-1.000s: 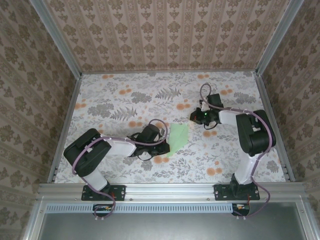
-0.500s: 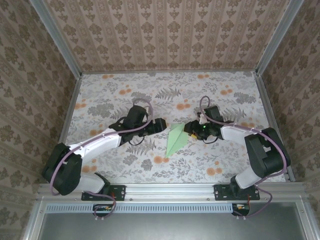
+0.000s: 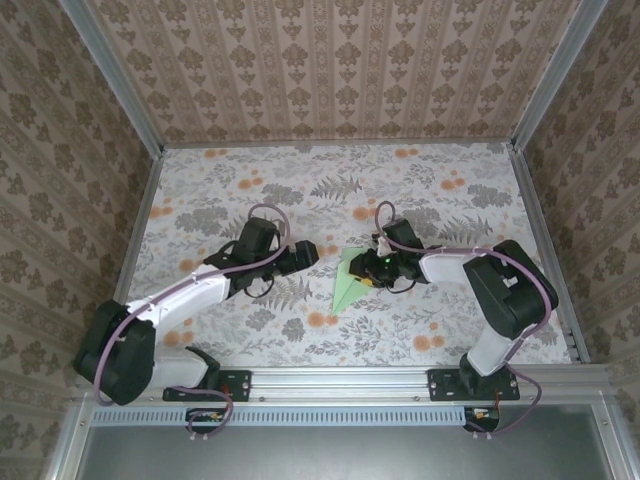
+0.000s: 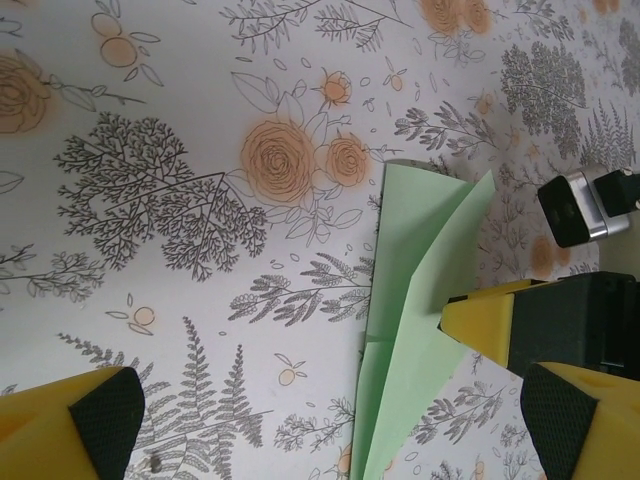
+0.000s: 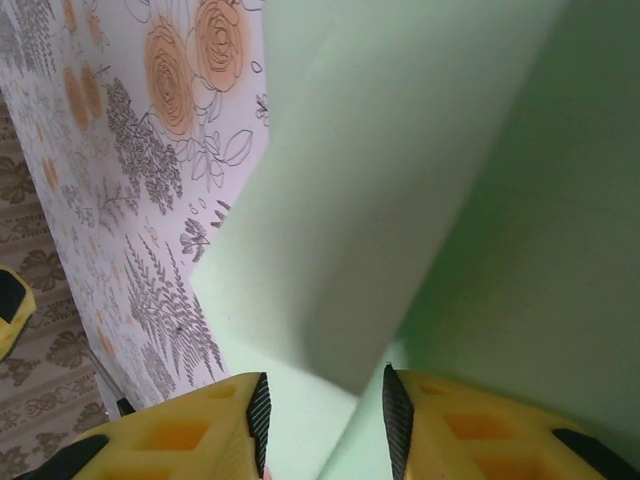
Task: Fold a paper plane with a square sheet of paper (pick it up from the middle)
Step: Pick up the paper from the center of the table, then turn over the paper at the center of the table.
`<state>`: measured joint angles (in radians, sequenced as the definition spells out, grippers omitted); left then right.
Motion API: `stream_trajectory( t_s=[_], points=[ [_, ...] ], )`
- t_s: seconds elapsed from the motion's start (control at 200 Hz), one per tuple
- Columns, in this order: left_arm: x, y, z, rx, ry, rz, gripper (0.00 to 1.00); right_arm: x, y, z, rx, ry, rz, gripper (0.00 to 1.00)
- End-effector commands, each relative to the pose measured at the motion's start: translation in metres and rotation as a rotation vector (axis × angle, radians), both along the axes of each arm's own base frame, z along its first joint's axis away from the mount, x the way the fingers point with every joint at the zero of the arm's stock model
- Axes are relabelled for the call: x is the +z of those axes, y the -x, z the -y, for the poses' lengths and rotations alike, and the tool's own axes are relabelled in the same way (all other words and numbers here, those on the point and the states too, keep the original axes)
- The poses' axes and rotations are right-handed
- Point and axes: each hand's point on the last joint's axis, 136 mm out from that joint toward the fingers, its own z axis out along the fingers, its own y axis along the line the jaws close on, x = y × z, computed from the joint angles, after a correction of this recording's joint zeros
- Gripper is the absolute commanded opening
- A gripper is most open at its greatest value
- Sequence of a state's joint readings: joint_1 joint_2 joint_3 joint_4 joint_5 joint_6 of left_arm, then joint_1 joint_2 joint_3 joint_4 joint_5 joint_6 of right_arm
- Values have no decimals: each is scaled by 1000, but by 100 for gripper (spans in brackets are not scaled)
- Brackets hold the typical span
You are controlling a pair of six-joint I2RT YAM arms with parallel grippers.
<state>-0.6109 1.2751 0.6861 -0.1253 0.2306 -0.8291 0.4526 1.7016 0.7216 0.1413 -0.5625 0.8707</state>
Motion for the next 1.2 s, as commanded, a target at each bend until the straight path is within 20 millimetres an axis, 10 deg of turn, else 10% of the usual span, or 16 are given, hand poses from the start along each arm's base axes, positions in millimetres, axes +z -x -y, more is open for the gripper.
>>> stream_trajectory(
  t_s=[0.0, 0.27, 0.835, 1.195],
  points=[
    [3, 3, -6, 14, 24, -4, 100, 8, -7, -16, 3, -63, 12, 36],
    [0, 11, -4, -4, 106, -41, 100, 5, -8, -27, -36, -117, 30, 17],
    [60, 33, 47, -184, 554, -40, 100, 180, -40, -50, 74, -553, 272, 6],
    [105, 20, 64, -212, 755, 58, 93, 198, -39, -58, 89, -637, 256, 7]
  ],
)
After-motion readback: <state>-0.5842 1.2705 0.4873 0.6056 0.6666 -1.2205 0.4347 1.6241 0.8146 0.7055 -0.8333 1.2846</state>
